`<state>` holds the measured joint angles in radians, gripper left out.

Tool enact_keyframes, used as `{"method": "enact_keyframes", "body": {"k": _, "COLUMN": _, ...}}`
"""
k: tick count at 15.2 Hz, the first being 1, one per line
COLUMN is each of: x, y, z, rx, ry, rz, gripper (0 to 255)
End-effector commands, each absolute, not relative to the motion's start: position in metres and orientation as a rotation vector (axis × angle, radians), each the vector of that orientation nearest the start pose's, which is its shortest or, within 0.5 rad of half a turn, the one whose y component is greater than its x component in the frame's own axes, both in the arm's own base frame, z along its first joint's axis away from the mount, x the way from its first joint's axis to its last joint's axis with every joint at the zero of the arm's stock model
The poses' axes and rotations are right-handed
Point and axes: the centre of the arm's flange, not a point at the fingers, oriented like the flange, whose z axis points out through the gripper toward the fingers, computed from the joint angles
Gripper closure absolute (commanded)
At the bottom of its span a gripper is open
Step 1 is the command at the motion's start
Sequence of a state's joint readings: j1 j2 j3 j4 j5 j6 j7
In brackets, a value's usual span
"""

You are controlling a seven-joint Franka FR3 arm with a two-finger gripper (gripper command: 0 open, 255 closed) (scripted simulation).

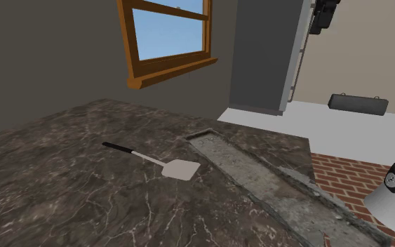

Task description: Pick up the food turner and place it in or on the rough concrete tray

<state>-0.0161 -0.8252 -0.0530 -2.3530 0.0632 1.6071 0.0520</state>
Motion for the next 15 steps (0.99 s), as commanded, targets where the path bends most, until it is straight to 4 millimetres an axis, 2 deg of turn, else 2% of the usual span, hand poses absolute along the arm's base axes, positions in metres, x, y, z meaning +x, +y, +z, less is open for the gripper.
{"method": "enact_keyframes", "body": {"k": 1, "x": 0.300, "y": -0.020, "z": 0.607, "rx": -3.033, "ry": 0.160, "rz": -0.119, "gripper": 0}}
{"method": "enact_keyframes", "body": {"k": 15, "x": 0.441, "y": 0.068, "z": 0.519, "rx": -3.075, "ry": 0.176, "rz": -0.114, "gripper": 0}}
